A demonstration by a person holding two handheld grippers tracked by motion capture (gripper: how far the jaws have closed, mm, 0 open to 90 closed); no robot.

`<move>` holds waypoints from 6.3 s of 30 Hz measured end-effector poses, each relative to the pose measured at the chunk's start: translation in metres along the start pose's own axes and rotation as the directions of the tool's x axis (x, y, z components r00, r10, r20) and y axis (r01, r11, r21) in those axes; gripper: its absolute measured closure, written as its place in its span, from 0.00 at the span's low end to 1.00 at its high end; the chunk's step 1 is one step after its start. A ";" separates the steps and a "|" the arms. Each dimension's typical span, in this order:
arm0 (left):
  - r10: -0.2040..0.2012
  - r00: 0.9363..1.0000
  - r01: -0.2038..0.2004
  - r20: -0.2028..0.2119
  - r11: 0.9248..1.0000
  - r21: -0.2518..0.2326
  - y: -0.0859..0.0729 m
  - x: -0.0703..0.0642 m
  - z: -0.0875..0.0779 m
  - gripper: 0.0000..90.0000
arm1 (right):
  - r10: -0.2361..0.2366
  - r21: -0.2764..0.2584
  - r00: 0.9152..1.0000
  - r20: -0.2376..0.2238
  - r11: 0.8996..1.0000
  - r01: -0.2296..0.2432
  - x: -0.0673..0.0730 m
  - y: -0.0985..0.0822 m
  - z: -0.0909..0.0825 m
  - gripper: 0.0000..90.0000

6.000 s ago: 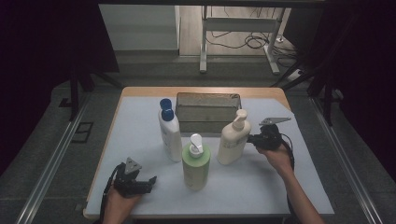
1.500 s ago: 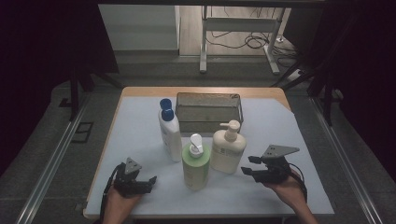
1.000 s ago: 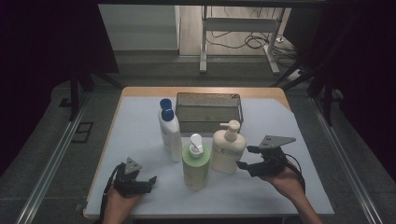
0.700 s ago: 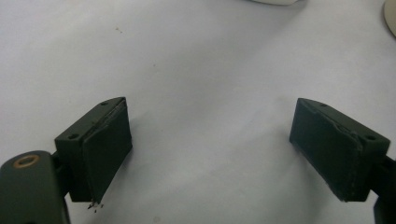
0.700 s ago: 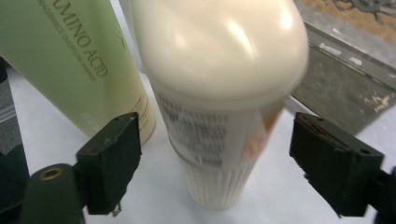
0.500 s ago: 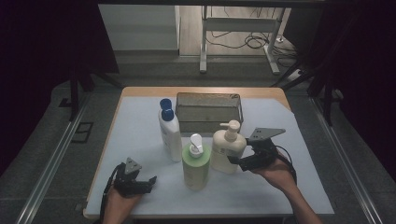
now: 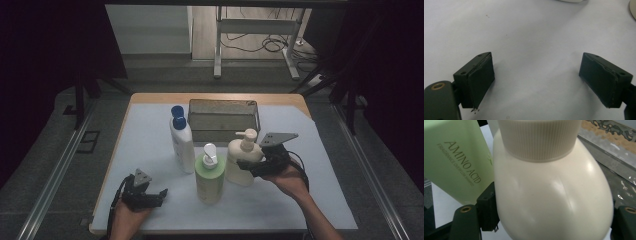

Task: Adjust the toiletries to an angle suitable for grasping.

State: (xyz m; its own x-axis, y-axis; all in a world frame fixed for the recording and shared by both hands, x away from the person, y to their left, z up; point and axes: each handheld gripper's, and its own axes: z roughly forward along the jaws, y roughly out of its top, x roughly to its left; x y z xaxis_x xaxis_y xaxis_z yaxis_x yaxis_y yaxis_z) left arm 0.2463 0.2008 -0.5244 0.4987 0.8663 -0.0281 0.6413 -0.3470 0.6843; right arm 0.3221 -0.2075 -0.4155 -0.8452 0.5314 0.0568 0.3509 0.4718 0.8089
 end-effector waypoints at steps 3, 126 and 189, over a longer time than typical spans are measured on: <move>0.000 1.000 0.000 0.000 1.000 0.000 0.000 0.000 0.000 0.14 | -0.039 0.003 0.999 -0.006 0.999 0.039 0.002 -0.001 -0.003 0.39; -0.001 1.000 0.001 0.003 1.000 0.000 0.000 0.000 0.000 0.14 | 0.106 -0.092 0.964 0.242 0.992 -0.086 -0.048 0.172 0.073 0.41; -0.004 1.000 0.004 0.004 1.000 -0.001 0.000 0.000 0.000 0.13 | 0.102 -0.039 0.954 0.281 0.995 -0.095 -0.058 0.130 0.144 0.41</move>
State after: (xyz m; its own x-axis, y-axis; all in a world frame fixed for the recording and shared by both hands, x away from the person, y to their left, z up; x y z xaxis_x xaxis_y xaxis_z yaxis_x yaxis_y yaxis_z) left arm 0.2467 0.2010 -0.5246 0.4988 0.8661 -0.0337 0.6425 -0.3434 0.6850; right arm 0.4750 -0.0757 -0.3985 -0.6574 0.7530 -0.0276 0.4137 0.3913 0.8220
